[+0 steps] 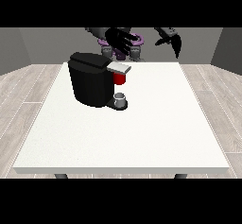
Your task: Insert the coffee pod into the coffee machine and close the lid
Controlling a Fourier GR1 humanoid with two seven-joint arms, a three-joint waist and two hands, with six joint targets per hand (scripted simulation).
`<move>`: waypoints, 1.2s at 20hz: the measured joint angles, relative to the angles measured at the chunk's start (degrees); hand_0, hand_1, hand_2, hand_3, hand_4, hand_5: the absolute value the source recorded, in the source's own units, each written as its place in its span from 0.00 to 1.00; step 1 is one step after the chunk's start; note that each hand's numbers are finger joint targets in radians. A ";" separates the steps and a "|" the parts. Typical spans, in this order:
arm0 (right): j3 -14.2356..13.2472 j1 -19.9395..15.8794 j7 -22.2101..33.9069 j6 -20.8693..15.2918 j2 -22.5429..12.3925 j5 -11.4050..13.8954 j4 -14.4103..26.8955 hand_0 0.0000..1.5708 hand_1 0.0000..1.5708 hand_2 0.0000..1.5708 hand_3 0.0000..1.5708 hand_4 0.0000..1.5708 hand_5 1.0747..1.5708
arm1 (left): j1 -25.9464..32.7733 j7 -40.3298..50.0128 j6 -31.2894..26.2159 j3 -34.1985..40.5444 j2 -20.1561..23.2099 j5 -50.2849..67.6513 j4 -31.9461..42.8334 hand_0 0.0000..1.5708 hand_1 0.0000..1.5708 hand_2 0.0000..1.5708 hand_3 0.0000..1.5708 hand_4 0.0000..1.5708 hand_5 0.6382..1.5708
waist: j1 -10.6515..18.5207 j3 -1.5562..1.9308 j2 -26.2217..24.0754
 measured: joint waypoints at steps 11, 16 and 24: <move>-0.20 -11.00 1.83 -2.15 -0.91 4.10 3.98 0.00 0.00 0.00 0.00 0.06 1.00 | -2.15 -0.60 -1.39 -0.27 1.09 1.31 -0.82 0.00 0.00 0.00 0.00 0.24 1.00 | 4.16 -0.01 3.49; 0.37 -14.77 1.65 -2.89 -0.44 5.94 5.60 0.00 0.00 0.00 0.00 0.00 1.00 | -3.06 -2.44 -1.12 -0.22 1.09 1.42 -0.51 0.00 0.00 0.00 0.00 0.27 1.00 | 5.28 -0.01 5.56; -1.18 -21.61 1.55 -2.64 -3.03 7.45 9.63 0.00 0.00 0.00 0.00 0.00 1.00 | -4.42 -2.66 -2.63 -1.28 1.32 2.33 -2.15 0.00 0.00 0.00 0.00 0.24 1.00 | 9.58 -0.01 9.03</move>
